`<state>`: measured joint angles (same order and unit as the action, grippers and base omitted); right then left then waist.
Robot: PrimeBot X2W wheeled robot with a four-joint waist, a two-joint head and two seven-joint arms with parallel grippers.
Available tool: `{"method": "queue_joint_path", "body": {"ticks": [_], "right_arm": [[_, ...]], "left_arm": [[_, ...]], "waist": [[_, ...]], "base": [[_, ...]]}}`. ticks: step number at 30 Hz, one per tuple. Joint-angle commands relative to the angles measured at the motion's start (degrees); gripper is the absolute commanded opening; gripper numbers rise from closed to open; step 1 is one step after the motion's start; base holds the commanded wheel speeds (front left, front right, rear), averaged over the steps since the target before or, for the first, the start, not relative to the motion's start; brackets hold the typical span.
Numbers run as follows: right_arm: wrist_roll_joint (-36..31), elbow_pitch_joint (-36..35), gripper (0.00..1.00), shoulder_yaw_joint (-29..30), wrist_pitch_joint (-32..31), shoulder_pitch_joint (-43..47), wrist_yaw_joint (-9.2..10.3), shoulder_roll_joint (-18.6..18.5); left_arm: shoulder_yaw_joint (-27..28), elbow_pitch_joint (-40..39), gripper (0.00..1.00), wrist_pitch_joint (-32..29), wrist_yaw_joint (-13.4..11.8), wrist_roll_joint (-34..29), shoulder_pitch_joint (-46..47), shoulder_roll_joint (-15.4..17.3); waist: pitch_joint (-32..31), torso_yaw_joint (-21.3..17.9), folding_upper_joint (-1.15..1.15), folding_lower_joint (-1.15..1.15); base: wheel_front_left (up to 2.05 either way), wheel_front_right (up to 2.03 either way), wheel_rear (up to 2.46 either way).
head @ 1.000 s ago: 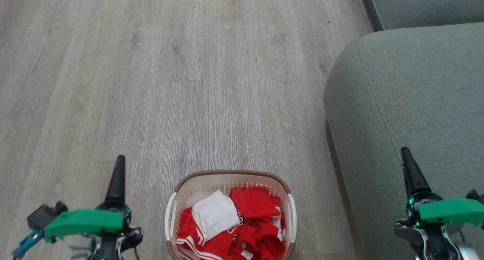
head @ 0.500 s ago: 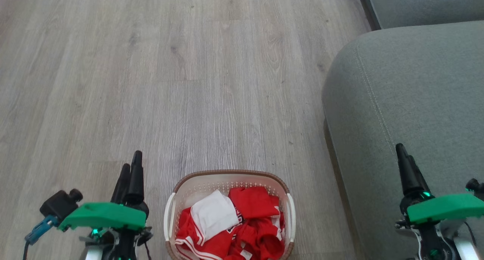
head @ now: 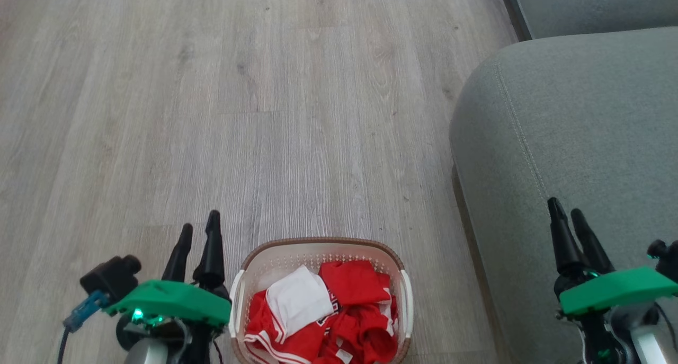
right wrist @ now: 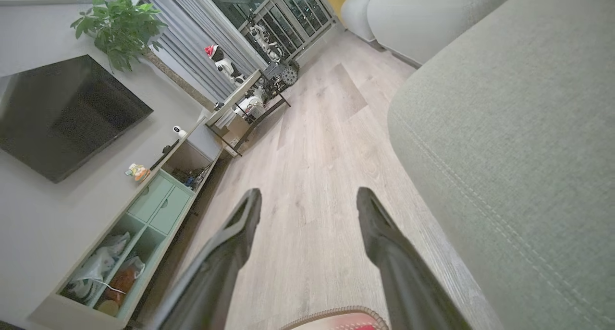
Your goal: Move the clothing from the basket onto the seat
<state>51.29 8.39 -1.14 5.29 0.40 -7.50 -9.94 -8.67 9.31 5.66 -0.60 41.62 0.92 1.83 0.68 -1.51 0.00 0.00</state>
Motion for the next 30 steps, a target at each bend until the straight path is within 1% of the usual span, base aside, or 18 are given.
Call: {"method": "queue_joint_path", "body": {"ticks": [1,13,30], "right_arm": [[-1.3,-2.5,1.00,-0.8,0.9,-3.1,0.01,-1.7],[-8.9,-3.7,1.00,-2.3,2.9,-3.2,0.01,-3.2],[-18.6,-5.3,1.00,-4.1,5.8,-3.2,0.01,-5.2]], "left_arm": [[0.8,-2.6,1.00,0.7,-0.5,-1.5,3.4,0.7],[-1.2,-4.2,1.00,2.7,-2.2,-10.2,3.7,0.8],[-3.4,-6.5,1.00,5.5,-4.1,-22.1,4.1,0.9]], "waist": [[0.0,0.0,0.00,0.00],[0.0,-0.3,0.00,0.00],[0.0,-0.4,0.00,0.00]], "base": [[0.00,0.00,0.00],[0.00,0.00,0.00],[0.00,0.00,0.00]]}}
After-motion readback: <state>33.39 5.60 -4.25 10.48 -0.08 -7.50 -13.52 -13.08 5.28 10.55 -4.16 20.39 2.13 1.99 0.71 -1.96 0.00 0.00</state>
